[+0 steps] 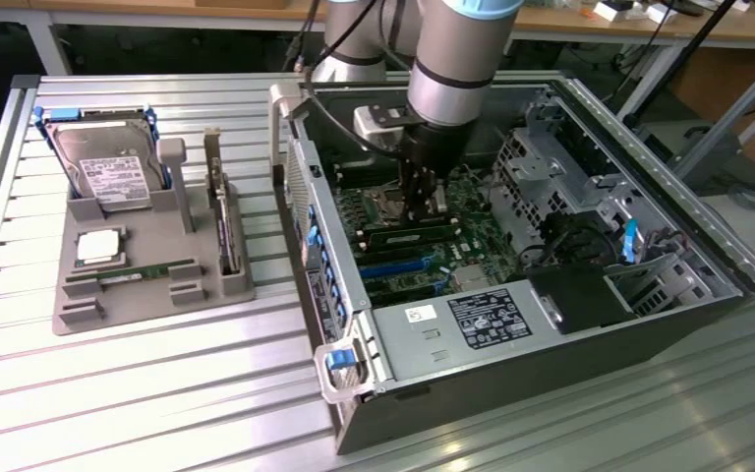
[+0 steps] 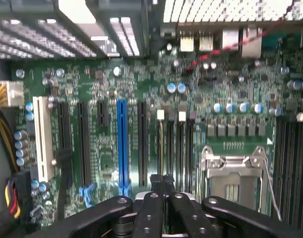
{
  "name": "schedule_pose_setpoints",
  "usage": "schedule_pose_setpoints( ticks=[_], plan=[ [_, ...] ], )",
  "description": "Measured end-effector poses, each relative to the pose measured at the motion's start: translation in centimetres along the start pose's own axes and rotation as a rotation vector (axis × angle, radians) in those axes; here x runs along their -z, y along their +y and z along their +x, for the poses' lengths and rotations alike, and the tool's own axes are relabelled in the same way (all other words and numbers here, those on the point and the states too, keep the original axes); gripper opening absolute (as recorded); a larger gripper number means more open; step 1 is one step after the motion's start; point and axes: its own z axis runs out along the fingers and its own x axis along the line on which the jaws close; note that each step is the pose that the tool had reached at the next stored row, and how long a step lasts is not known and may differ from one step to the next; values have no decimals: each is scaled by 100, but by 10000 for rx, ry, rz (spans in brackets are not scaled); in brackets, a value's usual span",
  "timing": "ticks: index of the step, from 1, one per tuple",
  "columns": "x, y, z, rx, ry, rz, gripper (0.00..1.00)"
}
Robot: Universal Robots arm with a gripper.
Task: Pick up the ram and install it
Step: 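Press down the ram until it locks into place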
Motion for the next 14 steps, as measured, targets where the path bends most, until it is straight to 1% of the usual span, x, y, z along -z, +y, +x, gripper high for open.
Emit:
schedule_pose_setpoints(
  ticks=[2, 4, 5, 6, 7, 11, 12, 13, 14],
  plan=[
    [3, 81, 2, 1, 1, 5, 10],
    [-3, 208, 3, 1, -2, 11, 10],
    [-29, 230, 3, 0, -1, 10, 10],
    [-99, 258, 2, 0, 0, 9, 10],
    [-133, 277, 3, 1, 4, 7, 10],
    [-176, 287, 3, -1, -4, 6, 10],
    [-121, 279, 2, 0, -17, 14, 10],
    [-86, 261, 3, 0, -9, 10, 10],
    [-84, 215, 2, -1, -11, 11, 10]
  ],
)
